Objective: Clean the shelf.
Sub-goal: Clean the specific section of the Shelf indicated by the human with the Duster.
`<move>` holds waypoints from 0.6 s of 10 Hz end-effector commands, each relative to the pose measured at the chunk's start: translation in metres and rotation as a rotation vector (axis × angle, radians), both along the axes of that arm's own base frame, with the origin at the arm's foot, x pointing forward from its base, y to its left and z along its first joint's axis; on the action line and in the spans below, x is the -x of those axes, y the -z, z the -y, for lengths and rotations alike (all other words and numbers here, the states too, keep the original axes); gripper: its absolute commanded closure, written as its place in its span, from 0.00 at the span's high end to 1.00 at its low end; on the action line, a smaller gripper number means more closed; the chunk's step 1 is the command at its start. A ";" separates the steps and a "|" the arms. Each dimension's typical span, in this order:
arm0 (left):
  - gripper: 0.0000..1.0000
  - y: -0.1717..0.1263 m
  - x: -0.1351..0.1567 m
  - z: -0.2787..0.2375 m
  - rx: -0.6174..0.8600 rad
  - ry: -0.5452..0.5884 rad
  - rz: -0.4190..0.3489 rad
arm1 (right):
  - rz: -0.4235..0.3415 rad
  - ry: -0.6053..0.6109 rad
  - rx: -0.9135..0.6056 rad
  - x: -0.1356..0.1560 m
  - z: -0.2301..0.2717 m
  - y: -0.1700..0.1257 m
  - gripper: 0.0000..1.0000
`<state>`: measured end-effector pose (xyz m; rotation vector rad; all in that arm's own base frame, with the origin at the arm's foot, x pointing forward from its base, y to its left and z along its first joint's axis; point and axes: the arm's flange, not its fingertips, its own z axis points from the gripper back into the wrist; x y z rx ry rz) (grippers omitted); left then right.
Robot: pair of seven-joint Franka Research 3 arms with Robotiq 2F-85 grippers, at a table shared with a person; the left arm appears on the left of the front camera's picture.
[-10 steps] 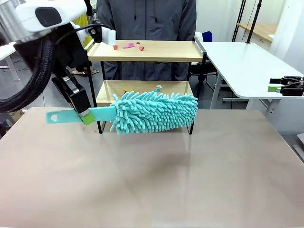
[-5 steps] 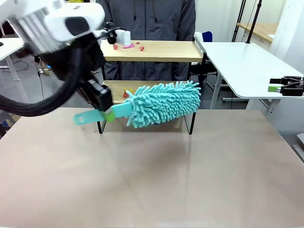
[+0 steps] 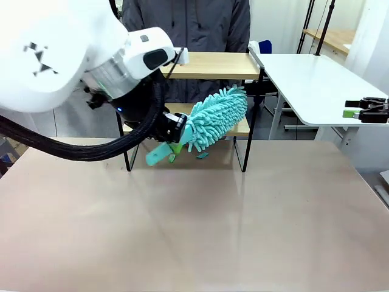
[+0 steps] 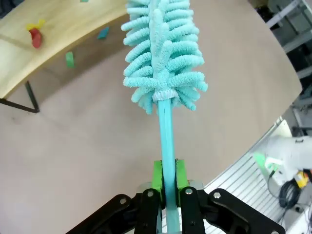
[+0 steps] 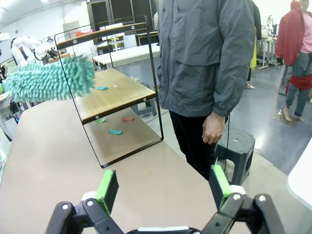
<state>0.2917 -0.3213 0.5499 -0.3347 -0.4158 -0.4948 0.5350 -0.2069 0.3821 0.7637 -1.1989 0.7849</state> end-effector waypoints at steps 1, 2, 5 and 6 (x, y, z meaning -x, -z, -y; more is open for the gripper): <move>0.13 0.009 -0.015 0.022 0.047 -0.075 0.011 | 0.003 -0.003 0.004 -0.001 -0.002 -0.002 1.00; 0.13 0.016 -0.024 0.033 0.055 -0.126 0.032 | 0.003 -0.003 0.004 -0.001 -0.002 -0.002 1.00; 0.13 0.038 -0.060 0.075 0.088 -0.205 0.047 | 0.003 -0.003 0.004 -0.001 -0.002 -0.002 1.00; 0.13 0.044 -0.071 0.084 0.112 -0.242 0.061 | 0.003 -0.003 0.004 -0.001 -0.002 -0.002 1.00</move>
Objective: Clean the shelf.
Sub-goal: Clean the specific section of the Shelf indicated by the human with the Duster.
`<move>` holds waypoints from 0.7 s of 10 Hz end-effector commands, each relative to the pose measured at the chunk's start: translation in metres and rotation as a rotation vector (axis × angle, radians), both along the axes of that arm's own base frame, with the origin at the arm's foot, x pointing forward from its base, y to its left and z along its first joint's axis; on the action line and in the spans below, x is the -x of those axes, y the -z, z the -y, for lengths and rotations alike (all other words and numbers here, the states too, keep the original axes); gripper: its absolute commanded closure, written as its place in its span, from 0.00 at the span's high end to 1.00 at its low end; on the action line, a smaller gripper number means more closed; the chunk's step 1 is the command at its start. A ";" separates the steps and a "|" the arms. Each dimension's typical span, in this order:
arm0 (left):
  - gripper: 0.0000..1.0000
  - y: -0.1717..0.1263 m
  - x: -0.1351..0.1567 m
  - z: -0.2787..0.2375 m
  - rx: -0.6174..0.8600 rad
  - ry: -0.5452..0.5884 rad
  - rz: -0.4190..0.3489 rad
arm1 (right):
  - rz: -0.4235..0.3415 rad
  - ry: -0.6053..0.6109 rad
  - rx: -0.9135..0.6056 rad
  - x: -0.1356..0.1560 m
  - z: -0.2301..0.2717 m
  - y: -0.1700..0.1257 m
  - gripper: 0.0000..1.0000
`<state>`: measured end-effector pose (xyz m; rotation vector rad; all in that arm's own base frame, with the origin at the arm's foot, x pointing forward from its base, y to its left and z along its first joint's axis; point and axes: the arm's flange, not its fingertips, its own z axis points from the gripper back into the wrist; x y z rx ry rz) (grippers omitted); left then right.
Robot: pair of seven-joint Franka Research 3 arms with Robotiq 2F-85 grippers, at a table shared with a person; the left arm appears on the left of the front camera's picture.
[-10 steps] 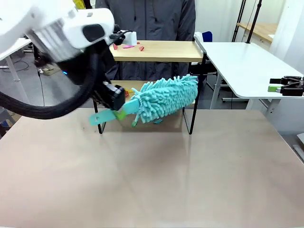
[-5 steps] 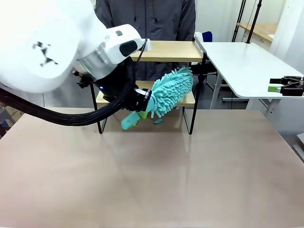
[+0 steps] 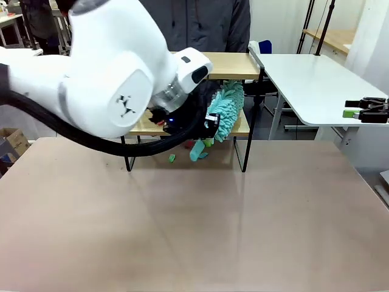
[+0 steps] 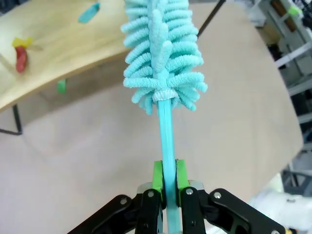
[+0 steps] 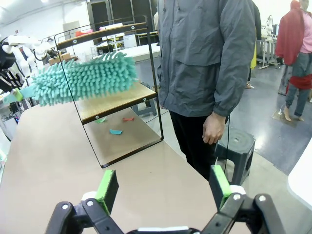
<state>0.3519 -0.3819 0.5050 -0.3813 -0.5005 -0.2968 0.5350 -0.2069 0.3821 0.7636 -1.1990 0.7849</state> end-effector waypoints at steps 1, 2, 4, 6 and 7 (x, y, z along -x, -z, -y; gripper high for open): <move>0.13 0.003 -0.018 0.028 0.041 -0.047 0.009 | 0.003 -0.003 0.004 -0.001 -0.002 -0.002 1.00; 0.13 0.008 -0.024 0.032 0.067 -0.052 -0.013 | 0.003 -0.003 0.004 -0.001 -0.002 -0.002 1.00; 0.13 0.018 -0.032 0.042 0.092 -0.078 -0.042 | 0.003 -0.003 0.004 -0.001 -0.002 -0.002 1.00; 0.13 0.027 -0.032 0.055 0.086 -0.106 -0.064 | 0.003 -0.003 0.004 -0.001 -0.002 -0.002 1.00; 0.13 0.031 -0.032 0.056 0.073 -0.135 -0.074 | 0.003 -0.003 0.004 -0.001 -0.002 -0.002 1.00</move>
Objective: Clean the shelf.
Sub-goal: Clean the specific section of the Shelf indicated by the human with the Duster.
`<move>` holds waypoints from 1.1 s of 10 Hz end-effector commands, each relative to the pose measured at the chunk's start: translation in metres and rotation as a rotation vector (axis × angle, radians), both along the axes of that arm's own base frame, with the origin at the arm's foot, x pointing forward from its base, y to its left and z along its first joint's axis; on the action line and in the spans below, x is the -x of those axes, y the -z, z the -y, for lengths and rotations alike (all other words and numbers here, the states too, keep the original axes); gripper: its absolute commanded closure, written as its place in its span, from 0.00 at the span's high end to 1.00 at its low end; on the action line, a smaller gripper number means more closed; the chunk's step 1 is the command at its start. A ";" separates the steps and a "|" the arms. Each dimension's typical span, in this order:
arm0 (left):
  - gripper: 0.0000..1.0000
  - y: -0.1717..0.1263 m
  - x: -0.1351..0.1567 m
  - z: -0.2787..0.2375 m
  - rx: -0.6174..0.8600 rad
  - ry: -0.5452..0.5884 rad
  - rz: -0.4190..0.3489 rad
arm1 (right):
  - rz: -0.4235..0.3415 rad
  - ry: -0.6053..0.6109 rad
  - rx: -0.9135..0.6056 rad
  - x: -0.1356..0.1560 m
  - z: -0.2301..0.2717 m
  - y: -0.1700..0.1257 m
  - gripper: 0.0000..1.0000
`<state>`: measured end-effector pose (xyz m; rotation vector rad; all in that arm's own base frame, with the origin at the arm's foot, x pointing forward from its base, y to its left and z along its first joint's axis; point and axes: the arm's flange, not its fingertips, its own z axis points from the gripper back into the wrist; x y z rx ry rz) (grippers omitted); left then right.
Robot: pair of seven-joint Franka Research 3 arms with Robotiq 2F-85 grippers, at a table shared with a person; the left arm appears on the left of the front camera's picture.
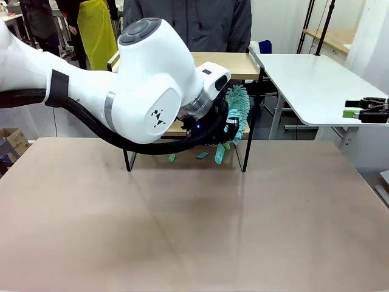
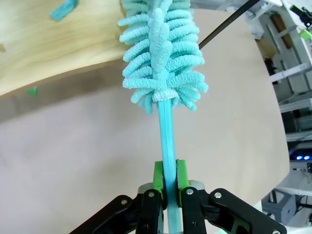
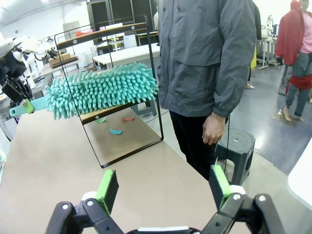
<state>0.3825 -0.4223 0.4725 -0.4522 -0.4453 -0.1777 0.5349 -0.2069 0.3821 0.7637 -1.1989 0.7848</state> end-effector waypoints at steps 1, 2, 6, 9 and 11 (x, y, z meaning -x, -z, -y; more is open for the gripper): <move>0.13 -0.004 -0.002 0.012 -0.034 -0.102 -0.046 | 0.003 -0.003 0.004 -0.001 -0.002 -0.002 1.00; 0.13 0.000 0.000 0.000 0.000 0.000 0.000 | 0.003 -0.003 0.004 -0.001 -0.002 -0.002 1.00; 0.13 0.004 -0.005 -0.035 -0.076 -0.123 -0.064 | 0.003 -0.003 0.004 -0.001 -0.002 -0.002 1.00; 0.13 0.001 -0.002 -0.082 -0.148 -0.196 -0.071 | 0.003 -0.003 0.004 -0.001 -0.002 -0.002 1.00; 0.13 -0.007 -0.002 -0.122 -0.212 -0.238 -0.119 | 0.003 -0.003 0.004 -0.001 -0.002 -0.002 1.00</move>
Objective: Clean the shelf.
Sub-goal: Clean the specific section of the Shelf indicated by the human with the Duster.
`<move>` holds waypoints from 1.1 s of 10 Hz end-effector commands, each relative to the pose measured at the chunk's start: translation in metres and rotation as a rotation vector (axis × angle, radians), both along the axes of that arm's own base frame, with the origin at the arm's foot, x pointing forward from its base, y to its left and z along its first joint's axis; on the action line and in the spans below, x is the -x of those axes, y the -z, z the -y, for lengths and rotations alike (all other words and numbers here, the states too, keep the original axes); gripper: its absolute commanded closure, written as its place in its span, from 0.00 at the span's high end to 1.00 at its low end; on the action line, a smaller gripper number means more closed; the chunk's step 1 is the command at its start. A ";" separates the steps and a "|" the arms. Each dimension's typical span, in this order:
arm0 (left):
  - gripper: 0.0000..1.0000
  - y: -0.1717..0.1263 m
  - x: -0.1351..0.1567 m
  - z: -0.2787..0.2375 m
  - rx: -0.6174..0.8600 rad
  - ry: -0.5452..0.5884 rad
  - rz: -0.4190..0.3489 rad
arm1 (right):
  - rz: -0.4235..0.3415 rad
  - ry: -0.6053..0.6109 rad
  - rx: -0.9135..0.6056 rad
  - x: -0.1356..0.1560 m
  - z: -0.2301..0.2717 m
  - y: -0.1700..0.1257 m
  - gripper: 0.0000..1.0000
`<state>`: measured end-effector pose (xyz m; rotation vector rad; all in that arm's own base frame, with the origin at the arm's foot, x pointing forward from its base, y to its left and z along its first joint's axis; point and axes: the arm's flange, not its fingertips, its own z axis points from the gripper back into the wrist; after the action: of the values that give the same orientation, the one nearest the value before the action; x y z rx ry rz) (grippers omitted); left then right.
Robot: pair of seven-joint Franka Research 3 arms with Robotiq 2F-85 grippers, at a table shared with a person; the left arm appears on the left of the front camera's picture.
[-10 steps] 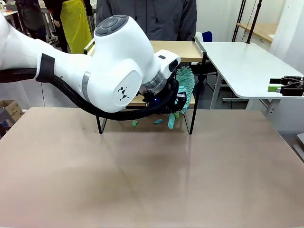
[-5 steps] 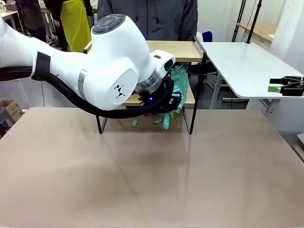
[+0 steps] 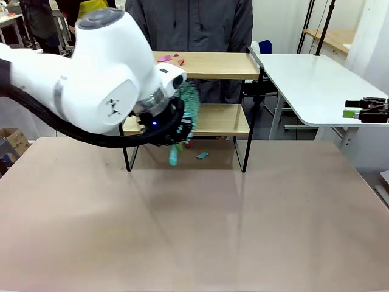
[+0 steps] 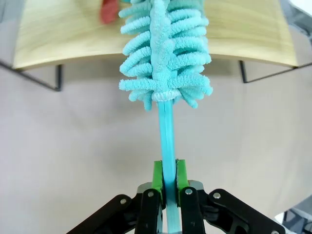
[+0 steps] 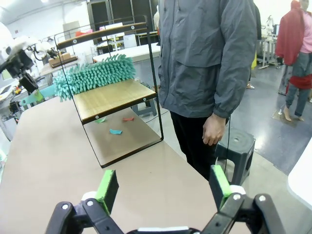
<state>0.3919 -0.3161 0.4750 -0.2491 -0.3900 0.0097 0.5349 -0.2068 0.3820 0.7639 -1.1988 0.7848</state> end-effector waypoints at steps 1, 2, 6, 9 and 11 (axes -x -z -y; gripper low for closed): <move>0.13 -0.007 0.007 -0.035 -0.086 -0.031 -0.067 | 0.003 -0.002 0.004 -0.001 -0.002 -0.002 1.00; 0.13 -0.007 0.011 -0.057 -0.154 -0.084 -0.068 | 0.003 -0.002 0.004 -0.001 -0.002 -0.002 1.00; 0.13 -0.033 0.034 -0.082 -0.391 -0.216 0.014 | 0.003 -0.002 0.004 -0.001 -0.002 -0.002 1.00; 0.13 -0.033 0.033 -0.081 -0.343 -0.140 0.024 | 0.003 -0.002 0.004 -0.001 -0.002 -0.002 1.00; 0.13 -0.033 0.033 -0.081 -0.343 -0.140 0.024 | 0.003 -0.002 0.004 -0.001 -0.002 -0.002 1.00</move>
<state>0.3560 -0.2434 0.5068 0.1261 -0.4370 0.0690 0.5349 -0.2070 0.3819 0.7639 -1.1988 0.7845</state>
